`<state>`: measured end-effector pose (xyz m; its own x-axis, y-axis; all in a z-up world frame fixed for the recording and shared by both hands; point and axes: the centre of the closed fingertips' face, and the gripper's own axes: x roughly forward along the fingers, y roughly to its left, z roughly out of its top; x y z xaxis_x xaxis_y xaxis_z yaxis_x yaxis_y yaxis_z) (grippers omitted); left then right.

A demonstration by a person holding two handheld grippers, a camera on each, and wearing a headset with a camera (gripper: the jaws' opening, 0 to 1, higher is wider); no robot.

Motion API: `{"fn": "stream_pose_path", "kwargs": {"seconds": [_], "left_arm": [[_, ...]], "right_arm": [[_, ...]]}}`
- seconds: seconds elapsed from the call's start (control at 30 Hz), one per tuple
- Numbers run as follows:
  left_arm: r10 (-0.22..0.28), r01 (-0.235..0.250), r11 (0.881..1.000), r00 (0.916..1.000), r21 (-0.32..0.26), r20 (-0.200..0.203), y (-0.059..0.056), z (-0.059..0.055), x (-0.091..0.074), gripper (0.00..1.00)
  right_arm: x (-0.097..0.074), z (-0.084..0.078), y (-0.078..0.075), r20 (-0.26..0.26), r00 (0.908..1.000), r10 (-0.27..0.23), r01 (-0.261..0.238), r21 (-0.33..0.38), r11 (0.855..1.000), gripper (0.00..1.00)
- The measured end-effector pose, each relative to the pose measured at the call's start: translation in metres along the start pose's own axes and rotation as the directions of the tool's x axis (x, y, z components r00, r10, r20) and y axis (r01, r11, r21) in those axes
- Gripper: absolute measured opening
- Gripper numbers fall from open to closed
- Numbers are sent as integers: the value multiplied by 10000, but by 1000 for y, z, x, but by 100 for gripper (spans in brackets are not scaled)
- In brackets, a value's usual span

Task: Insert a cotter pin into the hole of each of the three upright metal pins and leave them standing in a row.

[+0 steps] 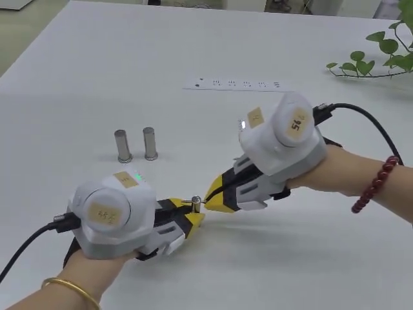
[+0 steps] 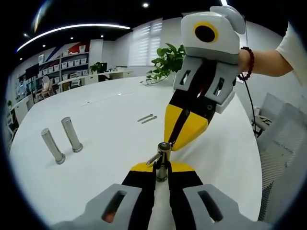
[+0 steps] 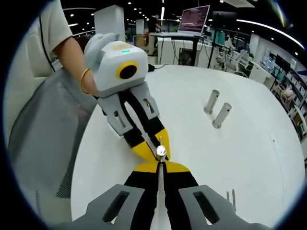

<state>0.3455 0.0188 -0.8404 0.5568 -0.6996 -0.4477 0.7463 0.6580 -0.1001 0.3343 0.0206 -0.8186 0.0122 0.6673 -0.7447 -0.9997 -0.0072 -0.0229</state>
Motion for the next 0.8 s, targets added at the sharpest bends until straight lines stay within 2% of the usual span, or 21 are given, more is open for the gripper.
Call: {"fn": "stream_pose_path", "kwargs": {"seconds": [0.4, 0.67, 0.8], "left_arm": [[34, -34, 10000, 10000, 20, -9, 0, 0, 0, 8], [4, -3, 9999, 10000, 144, -37, 0, 0, 1, 8], [-33, 34, 10000, 10000, 78, -51, 0, 0, 1, 8]], "right_arm": [[2, 0, 0, 74, 10000, -40, 39, 205, 9998, 6], [0, 8, -2, 547, 9984, -113, 78, 645, 9979, 12], [2, 11, -2, 651, 9978, -97, 56, 624, 9980, 13]]}}
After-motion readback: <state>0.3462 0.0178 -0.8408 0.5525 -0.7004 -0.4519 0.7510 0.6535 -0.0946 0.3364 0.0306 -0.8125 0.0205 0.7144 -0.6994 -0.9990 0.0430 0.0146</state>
